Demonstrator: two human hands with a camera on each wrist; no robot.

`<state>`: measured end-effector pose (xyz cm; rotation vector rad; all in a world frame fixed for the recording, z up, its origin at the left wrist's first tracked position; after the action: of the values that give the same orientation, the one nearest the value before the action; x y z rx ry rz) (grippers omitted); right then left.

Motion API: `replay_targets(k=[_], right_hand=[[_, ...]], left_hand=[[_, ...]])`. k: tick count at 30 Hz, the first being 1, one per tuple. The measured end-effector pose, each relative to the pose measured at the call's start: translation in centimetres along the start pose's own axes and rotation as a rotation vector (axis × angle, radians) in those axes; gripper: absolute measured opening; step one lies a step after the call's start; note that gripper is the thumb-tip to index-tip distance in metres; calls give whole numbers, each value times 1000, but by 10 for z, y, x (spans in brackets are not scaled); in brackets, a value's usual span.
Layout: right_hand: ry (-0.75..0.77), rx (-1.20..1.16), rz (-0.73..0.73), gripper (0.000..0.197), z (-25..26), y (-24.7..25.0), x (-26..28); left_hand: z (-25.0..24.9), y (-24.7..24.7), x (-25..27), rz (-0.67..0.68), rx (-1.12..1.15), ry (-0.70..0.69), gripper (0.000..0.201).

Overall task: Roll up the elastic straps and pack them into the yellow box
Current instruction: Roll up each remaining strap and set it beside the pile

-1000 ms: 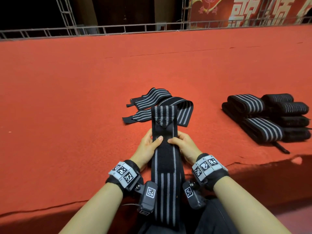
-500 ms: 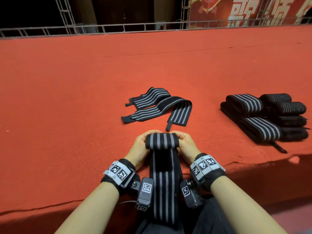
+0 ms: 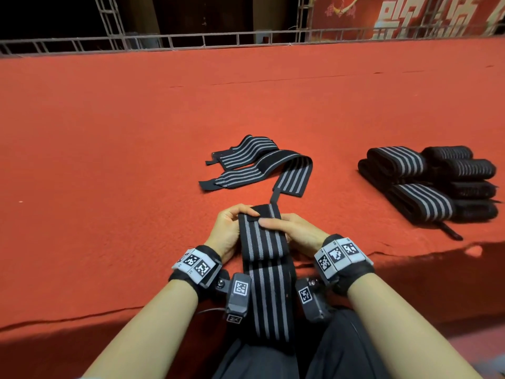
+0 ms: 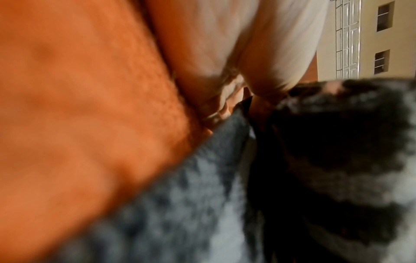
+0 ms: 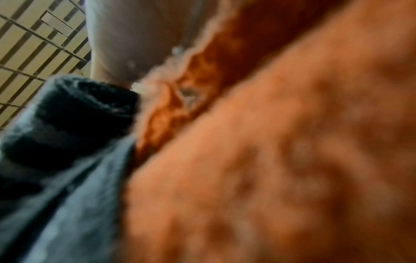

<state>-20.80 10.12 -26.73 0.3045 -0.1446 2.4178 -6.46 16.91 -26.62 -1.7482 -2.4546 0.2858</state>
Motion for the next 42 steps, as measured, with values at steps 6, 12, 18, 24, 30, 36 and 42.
replay_targets(k=[6, 12, 18, 24, 30, 36, 42], right_hand=[[76, -194, -126, 40, -4, 7, 1], [177, -601, -301, 45, -11, 17, 1], [315, -383, -343, 34, -6, 5, 5], [256, -327, -265, 34, -11, 2, 0], [238, -104, -165, 74, -9, -4, -2], [211, -218, -224, 48, -14, 5, -3], [271, -344, -205, 44, -13, 15, 4]], left_hand=[[-3, -1, -3, -7, 152, 103, 36], [5, -20, 2, 245, -265, 130, 48], [13, -19, -3, 182, -551, 16, 67], [4, -14, -2, 46, -211, -12, 36], [3, -21, -3, 34, -62, 53, 36], [4, -20, -1, 82, -171, 36, 37], [6, -18, 1, 78, -338, -111, 39]])
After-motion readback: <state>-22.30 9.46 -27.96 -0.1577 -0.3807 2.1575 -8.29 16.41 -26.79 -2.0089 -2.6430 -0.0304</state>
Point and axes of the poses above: each hand's wrist, its own x-axis away from the middle knuckle, its own y-axis out of the back of the hand, z = x × y, the point moved 2 cm from there along -x, towards the middle knuckle, and after that the axes turned 2 degrees about -z, right-handed, at the moved point
